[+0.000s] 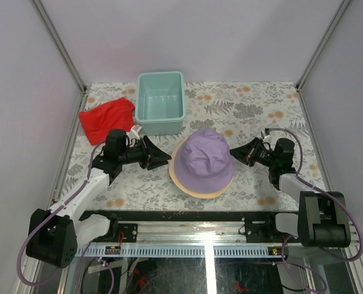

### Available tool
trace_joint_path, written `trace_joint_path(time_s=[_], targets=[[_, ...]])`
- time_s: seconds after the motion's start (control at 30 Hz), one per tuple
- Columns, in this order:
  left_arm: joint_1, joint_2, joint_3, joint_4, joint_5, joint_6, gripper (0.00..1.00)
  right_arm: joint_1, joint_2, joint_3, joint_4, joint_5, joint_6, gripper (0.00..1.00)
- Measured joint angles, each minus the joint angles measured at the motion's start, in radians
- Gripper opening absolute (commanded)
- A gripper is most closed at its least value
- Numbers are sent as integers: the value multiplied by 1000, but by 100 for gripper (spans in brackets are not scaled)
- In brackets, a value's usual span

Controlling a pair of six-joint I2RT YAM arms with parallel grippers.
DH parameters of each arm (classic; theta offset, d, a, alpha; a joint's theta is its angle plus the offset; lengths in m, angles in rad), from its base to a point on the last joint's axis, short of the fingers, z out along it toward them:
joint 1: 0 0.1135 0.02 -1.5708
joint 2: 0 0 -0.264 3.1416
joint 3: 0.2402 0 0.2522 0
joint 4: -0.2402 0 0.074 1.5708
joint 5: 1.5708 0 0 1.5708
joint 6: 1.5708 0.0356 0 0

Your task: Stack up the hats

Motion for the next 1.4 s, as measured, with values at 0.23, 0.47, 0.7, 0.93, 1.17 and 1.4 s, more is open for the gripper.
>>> trace_joint_path(time_s=[0.23,0.47,0.7,0.93,1.17,1.4], targets=[[-97,-36,-65,98,-32,-120,37,1,-50,39,-133,23,-64,3],[-132,-47,-121,107,-80,-156,41,3,-65,57,-188,29,-77,2],[-158,-66,-174,140,-132,-181,43,3,-85,61,-212,45,-80,2],[-202,-18,-196,238,-186,-218,44,3,-98,61,-230,47,-80,2],[-259,45,-196,364,-237,-260,42,3,-108,61,-243,47,-84,2],[-283,60,-222,418,-269,-284,11,3,-110,62,-252,46,-92,2]])
